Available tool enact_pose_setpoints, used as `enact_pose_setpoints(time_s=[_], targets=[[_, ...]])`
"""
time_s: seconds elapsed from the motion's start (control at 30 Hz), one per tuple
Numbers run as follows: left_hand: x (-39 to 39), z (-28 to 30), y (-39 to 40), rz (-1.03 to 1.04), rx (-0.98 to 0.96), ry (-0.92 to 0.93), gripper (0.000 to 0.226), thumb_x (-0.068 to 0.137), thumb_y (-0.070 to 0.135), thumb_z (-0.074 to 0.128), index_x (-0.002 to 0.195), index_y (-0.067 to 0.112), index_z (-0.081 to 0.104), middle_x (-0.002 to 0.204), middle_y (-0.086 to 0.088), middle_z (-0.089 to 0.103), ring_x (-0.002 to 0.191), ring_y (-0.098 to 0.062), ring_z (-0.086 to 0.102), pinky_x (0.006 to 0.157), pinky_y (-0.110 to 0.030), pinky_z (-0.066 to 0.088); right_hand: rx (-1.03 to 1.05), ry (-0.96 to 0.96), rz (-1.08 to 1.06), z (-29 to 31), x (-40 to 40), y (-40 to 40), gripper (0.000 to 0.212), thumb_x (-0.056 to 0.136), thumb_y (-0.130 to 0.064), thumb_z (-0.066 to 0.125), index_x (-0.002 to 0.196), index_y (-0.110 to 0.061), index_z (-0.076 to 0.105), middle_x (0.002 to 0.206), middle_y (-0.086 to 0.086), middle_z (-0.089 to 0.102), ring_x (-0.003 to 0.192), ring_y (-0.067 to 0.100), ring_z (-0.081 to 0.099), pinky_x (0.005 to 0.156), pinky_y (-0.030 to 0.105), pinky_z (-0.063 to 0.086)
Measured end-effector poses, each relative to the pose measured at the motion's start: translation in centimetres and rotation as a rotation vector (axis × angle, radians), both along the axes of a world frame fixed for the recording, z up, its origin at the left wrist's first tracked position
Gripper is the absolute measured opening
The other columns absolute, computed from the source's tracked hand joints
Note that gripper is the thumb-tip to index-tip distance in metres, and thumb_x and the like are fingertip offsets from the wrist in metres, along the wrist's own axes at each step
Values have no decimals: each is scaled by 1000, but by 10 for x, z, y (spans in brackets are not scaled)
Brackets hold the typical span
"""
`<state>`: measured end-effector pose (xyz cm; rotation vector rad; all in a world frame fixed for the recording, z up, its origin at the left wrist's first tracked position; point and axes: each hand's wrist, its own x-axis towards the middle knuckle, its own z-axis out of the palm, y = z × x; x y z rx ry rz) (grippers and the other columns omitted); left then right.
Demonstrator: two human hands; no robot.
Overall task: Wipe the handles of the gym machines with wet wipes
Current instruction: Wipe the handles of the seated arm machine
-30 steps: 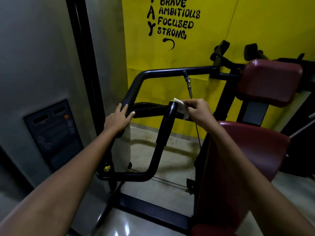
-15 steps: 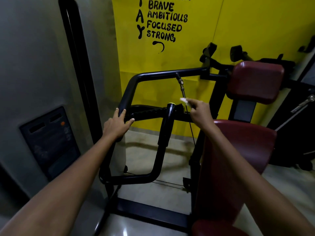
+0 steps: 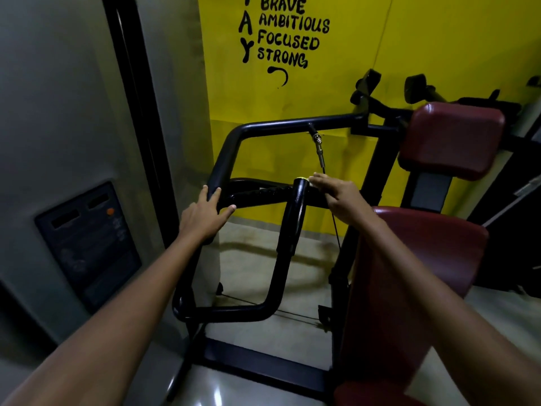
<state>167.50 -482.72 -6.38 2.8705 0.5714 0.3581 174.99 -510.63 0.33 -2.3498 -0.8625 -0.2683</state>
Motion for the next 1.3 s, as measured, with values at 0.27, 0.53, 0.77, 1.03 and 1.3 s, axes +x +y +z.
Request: enact_pose_setpoints(time_s=[0.27, 0.53, 0.77, 1.03, 1.3], targets=[[1, 1, 0, 1, 10, 6, 71, 92, 64, 32, 151, 27, 19, 159, -5, 8, 128, -38, 43, 94, -39, 41, -286, 151, 99, 42, 29, 5, 32, 94, -6, 49, 124, -11, 59, 128, 7, 58, 75, -2, 50, 56, 0, 39], [3, 2, 6, -33, -16, 58, 80, 86, 70, 36, 151, 28, 14, 159, -7, 5, 129, -39, 41, 96, -41, 41, -418, 353, 129, 65, 49, 18, 20, 91, -11, 56, 106, -20, 67, 116, 22, 63, 112, 30, 56, 98, 36, 39], [-1, 9, 13, -159, 23, 174, 96, 77, 75, 48, 152, 28, 9, 157, -14, -2, 131, -43, 36, 103, -44, 36, -454, 507, 53, 81, 51, 39, 26, 90, 2, 51, 112, -3, 64, 75, 2, 65, 60, 3, 61, 72, 21, 47], [3, 10, 31, -270, 2, 156, 87, 84, 68, 46, 152, 24, 12, 152, -14, 6, 125, -39, 42, 97, -39, 40, -636, 361, -108, 72, 39, 82, 25, 91, -17, 56, 112, -7, 67, 105, 7, 65, 91, 20, 57, 73, 28, 43], [25, 9, 44, -294, -413, -62, 51, 98, 37, 38, 146, 24, 28, 153, -7, 9, 129, -39, 31, 100, -43, 32, -826, 187, -375, 57, -2, 123, 25, 97, -19, 45, 101, -1, 63, 93, 12, 57, 76, 22, 53, 62, 28, 40]])
